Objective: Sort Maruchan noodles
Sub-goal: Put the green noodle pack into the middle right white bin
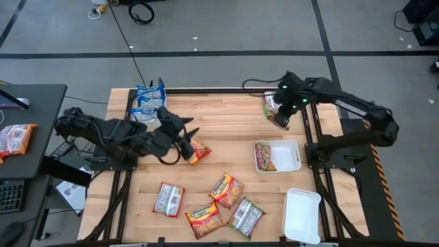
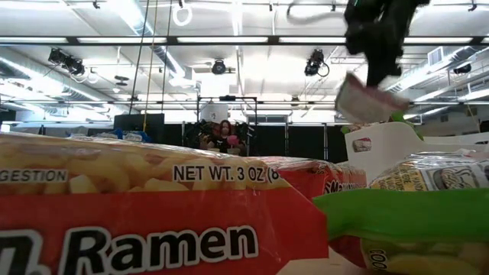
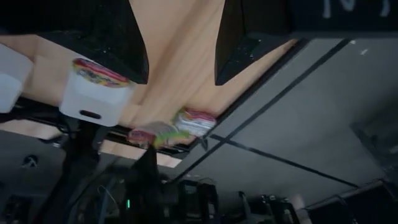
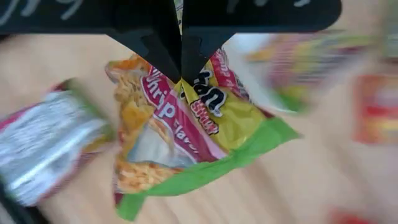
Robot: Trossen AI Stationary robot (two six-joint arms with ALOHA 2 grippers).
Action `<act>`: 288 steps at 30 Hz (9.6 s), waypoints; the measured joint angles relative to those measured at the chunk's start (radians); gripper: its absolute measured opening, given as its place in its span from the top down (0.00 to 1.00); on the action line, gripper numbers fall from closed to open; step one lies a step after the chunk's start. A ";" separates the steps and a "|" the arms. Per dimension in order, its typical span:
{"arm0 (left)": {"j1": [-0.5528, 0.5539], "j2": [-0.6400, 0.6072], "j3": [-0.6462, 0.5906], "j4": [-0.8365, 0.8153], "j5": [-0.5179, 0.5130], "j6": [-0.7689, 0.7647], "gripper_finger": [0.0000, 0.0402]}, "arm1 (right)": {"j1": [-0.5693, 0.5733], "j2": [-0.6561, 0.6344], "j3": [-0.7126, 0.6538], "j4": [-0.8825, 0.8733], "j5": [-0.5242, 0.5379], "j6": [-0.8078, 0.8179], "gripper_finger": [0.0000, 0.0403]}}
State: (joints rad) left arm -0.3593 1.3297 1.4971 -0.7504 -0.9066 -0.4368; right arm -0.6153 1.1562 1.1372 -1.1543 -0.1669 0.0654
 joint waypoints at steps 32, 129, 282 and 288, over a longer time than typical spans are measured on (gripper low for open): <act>-0.010 0.444 0.001 0.268 0.112 0.035 0.53 | 0.432 -0.601 -0.699 0.584 -0.222 1.420 1.00; 0.181 0.959 0.003 1.004 0.466 0.406 0.53 | 0.801 0.304 -0.465 0.065 0.073 0.194 0.69; -0.288 0.197 0.002 0.335 0.462 -0.042 0.53 | 1.294 0.469 0.464 0.091 0.054 0.343 0.99; -0.226 0.209 0.002 0.333 0.610 -0.009 0.53 | 1.171 0.322 0.429 -0.037 -0.032 0.398 1.00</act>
State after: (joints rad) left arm -0.5852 1.5388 1.4994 -0.4169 -0.2970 -0.4458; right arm 0.5554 1.4780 1.5661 -1.1917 -0.1988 0.4638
